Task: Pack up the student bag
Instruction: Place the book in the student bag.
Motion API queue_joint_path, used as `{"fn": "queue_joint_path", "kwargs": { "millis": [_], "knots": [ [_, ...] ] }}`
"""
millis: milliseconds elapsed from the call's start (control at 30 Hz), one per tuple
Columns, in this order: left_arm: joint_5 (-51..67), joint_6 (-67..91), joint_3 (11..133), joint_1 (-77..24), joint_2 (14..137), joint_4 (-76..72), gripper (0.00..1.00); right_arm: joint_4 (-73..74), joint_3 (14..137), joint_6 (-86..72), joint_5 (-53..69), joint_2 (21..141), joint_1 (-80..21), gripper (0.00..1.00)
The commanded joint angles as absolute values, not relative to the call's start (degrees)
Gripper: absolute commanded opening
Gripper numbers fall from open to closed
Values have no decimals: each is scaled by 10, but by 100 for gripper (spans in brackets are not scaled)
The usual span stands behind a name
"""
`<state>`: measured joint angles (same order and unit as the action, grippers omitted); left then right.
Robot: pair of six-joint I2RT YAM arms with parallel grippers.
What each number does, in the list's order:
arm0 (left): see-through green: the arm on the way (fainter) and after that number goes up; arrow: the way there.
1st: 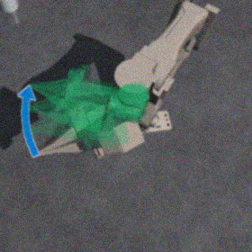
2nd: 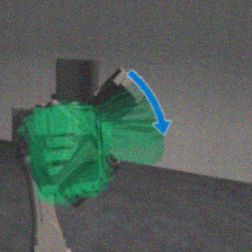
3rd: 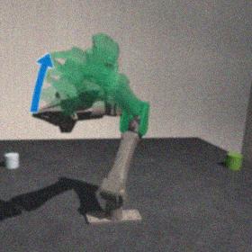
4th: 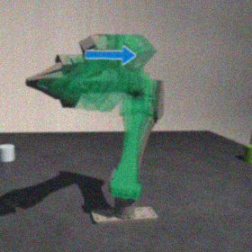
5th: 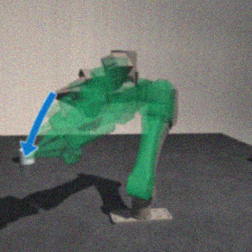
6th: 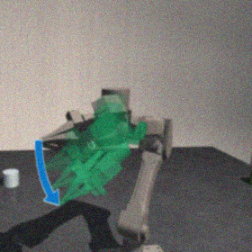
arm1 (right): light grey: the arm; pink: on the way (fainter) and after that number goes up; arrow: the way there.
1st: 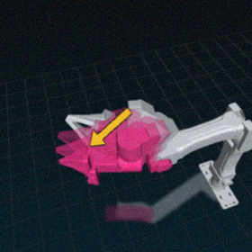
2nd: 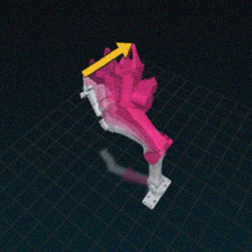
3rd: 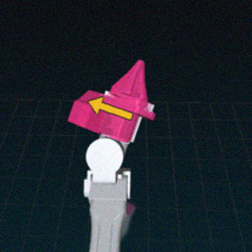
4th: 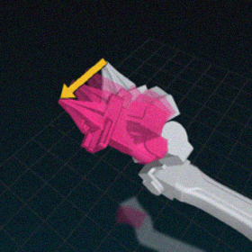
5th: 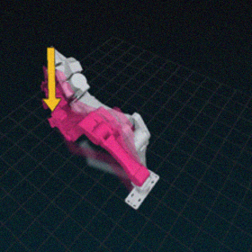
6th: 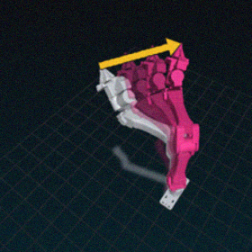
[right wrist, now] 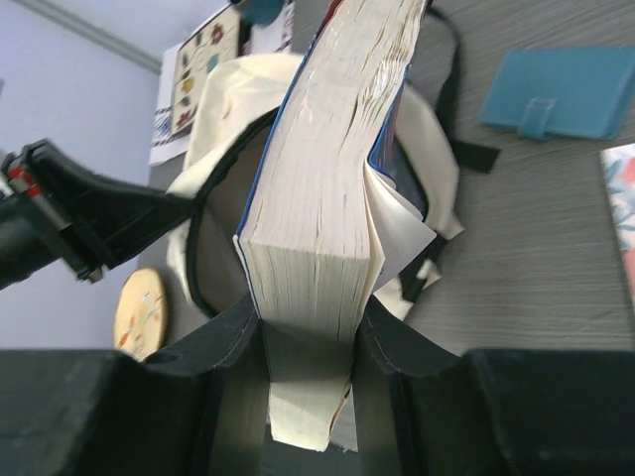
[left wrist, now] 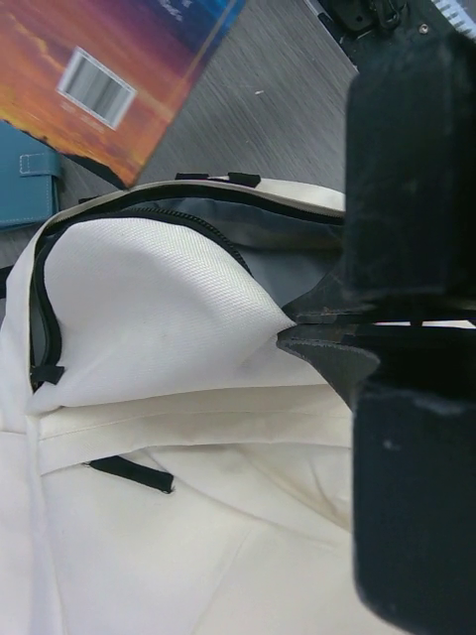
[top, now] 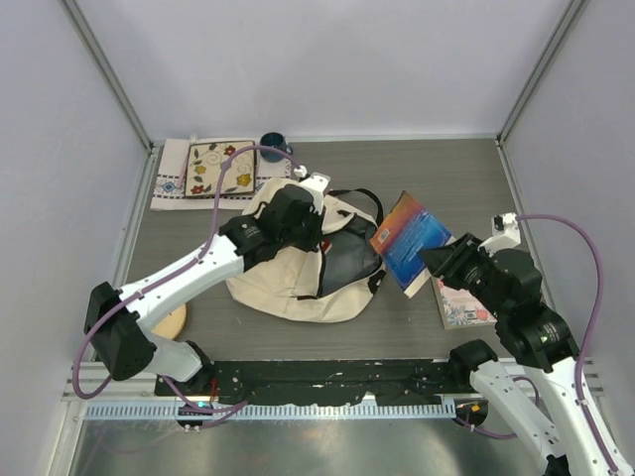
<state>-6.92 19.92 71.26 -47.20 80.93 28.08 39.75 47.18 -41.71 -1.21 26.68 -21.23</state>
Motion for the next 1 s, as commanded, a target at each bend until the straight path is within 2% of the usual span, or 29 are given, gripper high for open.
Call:
{"fn": "queue_joint_path", "kwargs": {
  "millis": [0, 200, 367, 600, 967],
  "knots": [
    [-66, 222, 696, -472, 762, 224, 0, 230, 462, -495, 118, 256, -214, 1],
    [-77, 235, 672, -472, 727, 223, 0, 85, 372, -594, 196, 271, -214, 1],
    [-85, 250, 652, -472, 705, 208, 0, 57, 340, -627, 219, 293, -214, 1],
    [-42, 253, 636, -472, 693, 176, 0, -170, 250, -750, 263, 339, -214, 1],
    [-62, 259, 632, -473, 679, 156, 0, -215, 237, -779, 310, 406, -214, 1]
  ]
}}
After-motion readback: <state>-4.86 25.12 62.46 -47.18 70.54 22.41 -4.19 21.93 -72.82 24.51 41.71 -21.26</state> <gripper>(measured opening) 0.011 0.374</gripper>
